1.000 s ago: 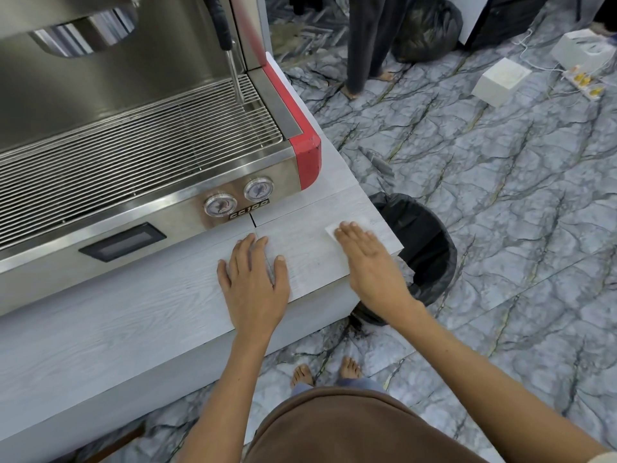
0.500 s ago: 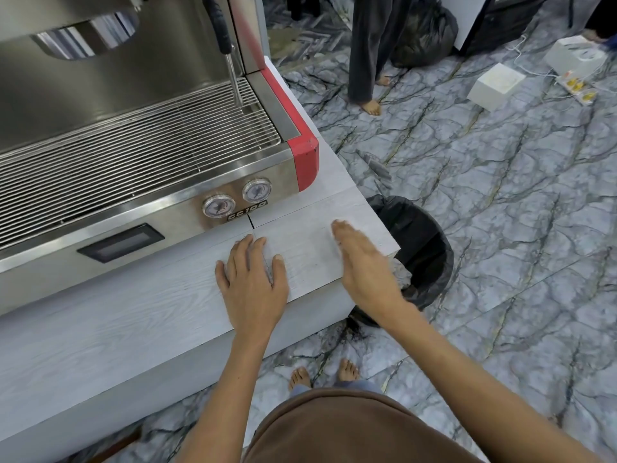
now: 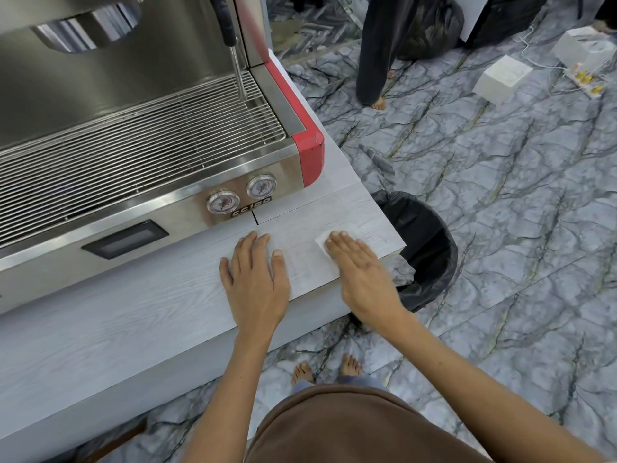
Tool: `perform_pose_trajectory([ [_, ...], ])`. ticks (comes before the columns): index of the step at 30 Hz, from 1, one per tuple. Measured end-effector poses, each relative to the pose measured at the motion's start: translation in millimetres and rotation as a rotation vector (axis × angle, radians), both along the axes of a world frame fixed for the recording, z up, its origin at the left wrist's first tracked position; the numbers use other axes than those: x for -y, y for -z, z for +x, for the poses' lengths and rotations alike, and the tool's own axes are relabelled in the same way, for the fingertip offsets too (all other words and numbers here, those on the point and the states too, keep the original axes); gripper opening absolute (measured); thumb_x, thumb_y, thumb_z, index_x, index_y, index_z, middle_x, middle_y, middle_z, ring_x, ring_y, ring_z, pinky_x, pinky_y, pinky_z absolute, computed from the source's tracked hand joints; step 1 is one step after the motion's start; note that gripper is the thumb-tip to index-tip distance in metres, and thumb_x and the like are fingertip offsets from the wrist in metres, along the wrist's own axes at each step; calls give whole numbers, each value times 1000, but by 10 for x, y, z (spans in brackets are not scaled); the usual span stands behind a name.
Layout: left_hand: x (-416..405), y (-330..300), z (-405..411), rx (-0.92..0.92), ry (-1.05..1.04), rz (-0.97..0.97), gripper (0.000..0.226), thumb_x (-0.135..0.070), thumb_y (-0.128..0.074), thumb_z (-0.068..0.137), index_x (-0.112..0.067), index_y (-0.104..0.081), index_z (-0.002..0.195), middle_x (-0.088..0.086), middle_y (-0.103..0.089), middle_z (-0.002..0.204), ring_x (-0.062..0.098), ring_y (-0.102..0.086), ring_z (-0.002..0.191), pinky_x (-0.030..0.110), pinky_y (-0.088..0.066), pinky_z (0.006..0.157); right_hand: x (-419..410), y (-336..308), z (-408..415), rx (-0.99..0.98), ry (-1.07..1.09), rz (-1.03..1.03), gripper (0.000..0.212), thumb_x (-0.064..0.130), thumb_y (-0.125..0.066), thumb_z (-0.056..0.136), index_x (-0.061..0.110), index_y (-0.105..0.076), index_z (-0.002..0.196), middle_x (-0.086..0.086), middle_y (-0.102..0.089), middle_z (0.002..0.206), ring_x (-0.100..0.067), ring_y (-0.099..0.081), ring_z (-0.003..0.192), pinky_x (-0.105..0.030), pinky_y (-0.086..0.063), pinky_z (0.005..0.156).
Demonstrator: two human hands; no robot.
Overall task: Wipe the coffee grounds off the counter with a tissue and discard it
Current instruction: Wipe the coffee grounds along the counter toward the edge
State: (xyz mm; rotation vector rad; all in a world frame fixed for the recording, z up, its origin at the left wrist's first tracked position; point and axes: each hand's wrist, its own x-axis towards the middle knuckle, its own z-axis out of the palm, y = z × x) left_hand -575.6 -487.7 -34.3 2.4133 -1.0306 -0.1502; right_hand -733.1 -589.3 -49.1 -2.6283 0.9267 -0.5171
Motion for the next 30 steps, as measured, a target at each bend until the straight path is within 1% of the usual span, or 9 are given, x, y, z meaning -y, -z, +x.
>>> perform_pose_trajectory([
  [5,-3,5,0,11,5,13,48,-46,-29,100,-27,-46,140,-6,-38,155,14,-27,146,45,-6,123,390,-71,-376,20,79,19,46,-6,-44,91,2,-47,136,-14,-44,143,-25,-36,136,-47,-30,112],
  [9,8,2,-6,25,1,18,48,-46,-29,100,-26,-47,140,-4,-38,154,16,-28,145,47,-8,122,678,-140,-574,123,216,123,40,-2,-45,95,3,-49,134,-16,-49,139,-28,-46,129,-47,-39,106],
  [12,8,16,-6,50,9,33,47,-46,-31,99,-26,-46,140,-3,-39,153,17,-29,145,49,-10,122,717,-312,-541,238,320,193,35,4,-43,98,2,-51,133,-14,-60,128,-23,-60,111,-20,-45,93],
  [13,0,21,-1,59,14,43,48,-47,-32,99,-26,-45,140,-3,-38,154,18,-28,145,50,-11,121,656,-374,-470,263,307,181,35,3,-44,98,1,-52,132,-15,-64,121,-23,-63,100,-16,-47,84],
  [14,-3,28,2,67,23,55,49,-48,-32,99,-26,-44,141,-3,-37,154,18,-26,146,51,-11,121,576,-408,-378,282,271,171,35,1,-45,96,0,-52,131,-16,-64,119,-24,-64,96,-19,-46,83],
  [17,-13,35,4,71,63,100,54,-52,-30,98,-28,-40,145,-5,-31,158,17,-18,149,52,-7,121,293,-344,-43,230,90,168,40,-3,-45,93,2,-51,133,-13,-53,136,-22,-51,124,-32,-36,107],
  [20,9,43,-18,76,97,154,58,-55,-26,98,-29,-32,150,-7,-21,163,17,-7,152,53,-1,122,133,-120,161,93,-3,84,37,8,-43,96,2,-52,131,-14,-50,139,-26,-41,133,-46,-31,111],
  [24,1,55,10,100,100,186,61,-56,-22,98,-30,-28,153,-8,-15,165,18,-1,153,52,3,122,54,-25,339,21,-51,14,42,23,-37,98,3,-52,132,-13,-49,140,-25,-39,134,-42,-29,112],
  [30,-19,53,15,85,115,192,61,-55,-20,98,-32,-25,154,-9,-13,166,17,0,153,52,4,122,306,6,309,-26,-6,-24,45,25,-32,98,5,-52,133,-12,-49,140,-24,-41,134,-39,-31,111],
])
